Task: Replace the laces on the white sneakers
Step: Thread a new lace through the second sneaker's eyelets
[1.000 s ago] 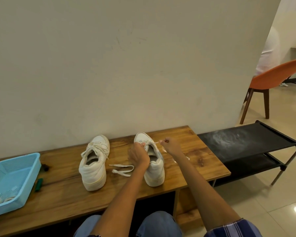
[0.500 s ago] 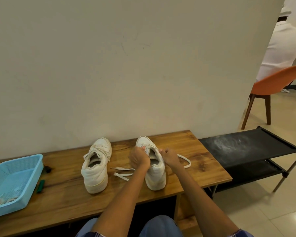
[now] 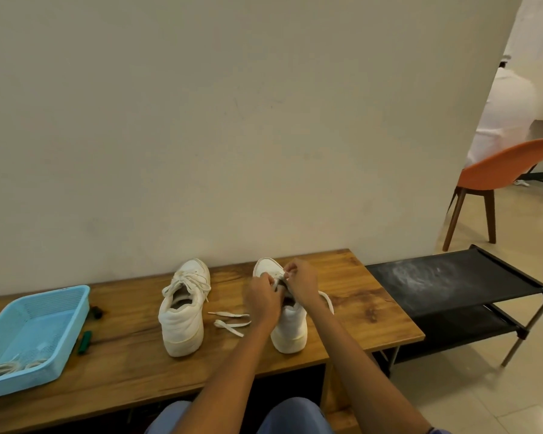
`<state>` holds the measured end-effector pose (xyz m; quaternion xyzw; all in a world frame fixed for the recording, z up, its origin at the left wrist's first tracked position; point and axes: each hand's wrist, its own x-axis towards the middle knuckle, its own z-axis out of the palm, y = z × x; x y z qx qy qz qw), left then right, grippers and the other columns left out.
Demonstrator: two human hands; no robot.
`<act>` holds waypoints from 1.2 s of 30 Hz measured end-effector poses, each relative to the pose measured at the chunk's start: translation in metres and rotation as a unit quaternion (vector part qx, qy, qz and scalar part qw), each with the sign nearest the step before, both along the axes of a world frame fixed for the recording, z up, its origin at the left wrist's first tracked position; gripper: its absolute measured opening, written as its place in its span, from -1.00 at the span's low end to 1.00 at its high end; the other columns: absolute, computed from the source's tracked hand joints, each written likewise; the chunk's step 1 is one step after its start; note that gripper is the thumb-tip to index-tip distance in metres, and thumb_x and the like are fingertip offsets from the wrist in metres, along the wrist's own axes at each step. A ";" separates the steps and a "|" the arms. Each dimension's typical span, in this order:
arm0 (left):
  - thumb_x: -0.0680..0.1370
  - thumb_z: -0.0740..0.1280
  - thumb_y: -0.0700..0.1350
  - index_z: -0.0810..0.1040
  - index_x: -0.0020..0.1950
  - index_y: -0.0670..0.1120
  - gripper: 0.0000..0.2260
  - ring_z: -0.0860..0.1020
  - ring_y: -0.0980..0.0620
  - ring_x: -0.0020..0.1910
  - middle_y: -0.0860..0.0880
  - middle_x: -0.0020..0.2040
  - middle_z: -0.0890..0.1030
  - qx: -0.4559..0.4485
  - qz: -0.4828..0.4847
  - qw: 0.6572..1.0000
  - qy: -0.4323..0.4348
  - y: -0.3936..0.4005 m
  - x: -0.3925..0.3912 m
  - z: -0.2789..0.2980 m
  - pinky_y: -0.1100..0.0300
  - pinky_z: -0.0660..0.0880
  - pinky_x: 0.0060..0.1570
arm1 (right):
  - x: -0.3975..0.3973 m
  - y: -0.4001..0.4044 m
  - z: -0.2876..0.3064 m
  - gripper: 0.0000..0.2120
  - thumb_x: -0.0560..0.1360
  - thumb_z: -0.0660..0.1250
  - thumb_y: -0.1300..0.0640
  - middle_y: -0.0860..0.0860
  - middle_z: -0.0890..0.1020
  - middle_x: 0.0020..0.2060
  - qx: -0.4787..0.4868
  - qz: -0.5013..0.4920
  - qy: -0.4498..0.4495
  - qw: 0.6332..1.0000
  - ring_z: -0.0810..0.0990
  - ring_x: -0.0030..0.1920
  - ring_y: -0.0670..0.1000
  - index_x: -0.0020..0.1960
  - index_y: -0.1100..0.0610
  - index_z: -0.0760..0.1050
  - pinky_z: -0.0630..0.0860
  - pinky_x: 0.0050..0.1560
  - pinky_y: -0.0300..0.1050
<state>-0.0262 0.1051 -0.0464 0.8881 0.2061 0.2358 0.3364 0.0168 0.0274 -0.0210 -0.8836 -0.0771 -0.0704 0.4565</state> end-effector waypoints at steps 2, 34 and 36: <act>0.53 0.35 -0.05 0.62 -0.06 -0.13 -0.84 0.54 0.02 -0.15 -0.07 -0.13 0.64 -0.029 0.017 0.999 -0.024 -0.001 -0.001 -0.005 0.28 0.38 -0.29 | -0.005 0.004 -0.011 -0.82 0.49 0.20 0.39 0.11 0.64 -0.11 0.011 -0.004 -0.017 1.000 0.51 -0.18 -0.05 -0.06 0.24 0.57 0.37 -0.30 -0.45; 0.51 0.38 -0.14 0.63 0.08 -0.19 -0.80 0.61 -0.06 -0.02 -0.09 -0.01 0.65 -0.430 -0.013 0.901 -0.053 0.026 -0.002 -0.024 0.10 0.59 0.01 | -0.010 0.010 -0.015 -0.85 0.48 0.25 0.34 0.11 0.54 -0.14 -0.125 0.071 -0.091 0.985 0.38 -0.20 -0.02 -0.12 0.11 0.38 0.24 -0.37 -0.31; 0.51 0.37 -0.14 0.63 0.08 -0.18 -0.81 0.61 -0.06 -0.01 -0.08 -0.01 0.65 -0.421 -0.010 0.905 -0.053 0.026 -0.003 -0.023 0.10 0.59 0.02 | -0.009 0.009 -0.016 -0.81 0.47 0.26 0.36 0.09 0.52 -0.18 -0.111 0.078 -0.090 0.987 0.38 -0.22 -0.02 -0.16 0.10 0.35 0.24 -0.37 -0.34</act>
